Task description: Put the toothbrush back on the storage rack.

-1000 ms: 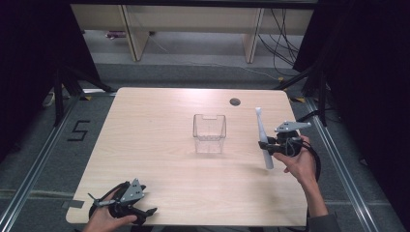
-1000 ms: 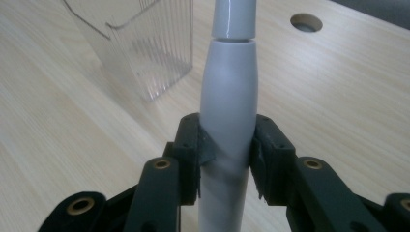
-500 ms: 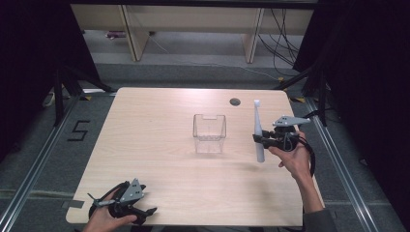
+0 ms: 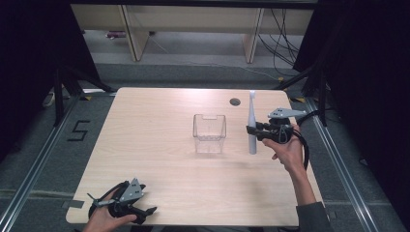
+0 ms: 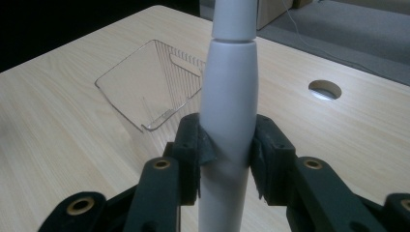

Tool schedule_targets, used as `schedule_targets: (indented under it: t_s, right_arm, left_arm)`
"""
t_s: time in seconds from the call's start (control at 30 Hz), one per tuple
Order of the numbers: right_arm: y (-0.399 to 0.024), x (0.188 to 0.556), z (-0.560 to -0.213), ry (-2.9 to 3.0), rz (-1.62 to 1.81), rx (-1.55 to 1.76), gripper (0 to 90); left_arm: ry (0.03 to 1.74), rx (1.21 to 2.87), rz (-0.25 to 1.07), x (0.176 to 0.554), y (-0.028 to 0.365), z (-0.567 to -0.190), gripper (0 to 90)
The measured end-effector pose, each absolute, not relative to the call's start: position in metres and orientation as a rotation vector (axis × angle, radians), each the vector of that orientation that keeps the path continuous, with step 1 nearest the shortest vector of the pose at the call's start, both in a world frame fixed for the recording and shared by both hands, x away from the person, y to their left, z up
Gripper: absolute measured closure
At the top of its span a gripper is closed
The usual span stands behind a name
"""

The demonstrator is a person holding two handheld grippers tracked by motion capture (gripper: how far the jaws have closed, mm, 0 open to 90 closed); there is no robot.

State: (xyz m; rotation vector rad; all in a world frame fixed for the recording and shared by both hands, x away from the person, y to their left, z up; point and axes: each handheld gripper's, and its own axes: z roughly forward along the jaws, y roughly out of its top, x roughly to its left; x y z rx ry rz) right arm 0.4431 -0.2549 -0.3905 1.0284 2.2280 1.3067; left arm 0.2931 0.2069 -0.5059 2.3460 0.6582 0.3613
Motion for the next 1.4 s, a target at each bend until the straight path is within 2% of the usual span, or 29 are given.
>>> schedule_targets:
  t_s: [1.4]
  right_arm:
    - [-0.214, 0.458, -0.358, 2.25, 1.352, 0.979, 67.1]
  left_arm:
    - [0.656, 2.346, 0.359, 0.293, 0.207, -0.506, 15.6]
